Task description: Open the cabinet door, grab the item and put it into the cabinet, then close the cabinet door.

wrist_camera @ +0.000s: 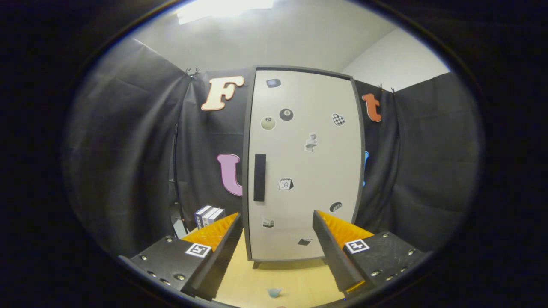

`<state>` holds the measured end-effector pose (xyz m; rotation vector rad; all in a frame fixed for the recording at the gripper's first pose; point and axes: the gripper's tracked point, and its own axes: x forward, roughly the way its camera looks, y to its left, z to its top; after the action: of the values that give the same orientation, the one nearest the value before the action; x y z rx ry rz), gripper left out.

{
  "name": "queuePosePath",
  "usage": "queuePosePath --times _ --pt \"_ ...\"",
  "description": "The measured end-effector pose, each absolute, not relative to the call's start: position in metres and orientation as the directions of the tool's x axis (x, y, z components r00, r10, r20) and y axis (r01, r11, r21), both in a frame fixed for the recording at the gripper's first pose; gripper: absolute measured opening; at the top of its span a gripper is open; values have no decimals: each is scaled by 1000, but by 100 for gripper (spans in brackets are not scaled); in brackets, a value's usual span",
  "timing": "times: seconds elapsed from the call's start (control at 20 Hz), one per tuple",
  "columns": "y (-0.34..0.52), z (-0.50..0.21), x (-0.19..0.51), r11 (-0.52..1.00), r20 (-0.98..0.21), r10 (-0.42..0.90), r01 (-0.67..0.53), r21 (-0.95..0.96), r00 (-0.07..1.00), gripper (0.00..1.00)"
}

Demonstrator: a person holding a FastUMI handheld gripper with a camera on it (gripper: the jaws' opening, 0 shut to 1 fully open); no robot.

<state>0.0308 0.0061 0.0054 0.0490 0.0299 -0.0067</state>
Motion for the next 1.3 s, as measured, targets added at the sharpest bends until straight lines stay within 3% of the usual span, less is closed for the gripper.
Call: queuePosePath --times 0.65,0.9,0.95,1.1,1.3 --pt "47 1 178 998 -36 38 -36 52 999 98" --pt "53 -8 226 996 -51 32 -28 80 998 89" --pt "53 -7 232 996 -47 32 -28 81 998 81" --pt "50 -10 243 996 -48 18 -14 84 999 79" --pt "50 -13 251 996 -63 25 -19 87 998 62"
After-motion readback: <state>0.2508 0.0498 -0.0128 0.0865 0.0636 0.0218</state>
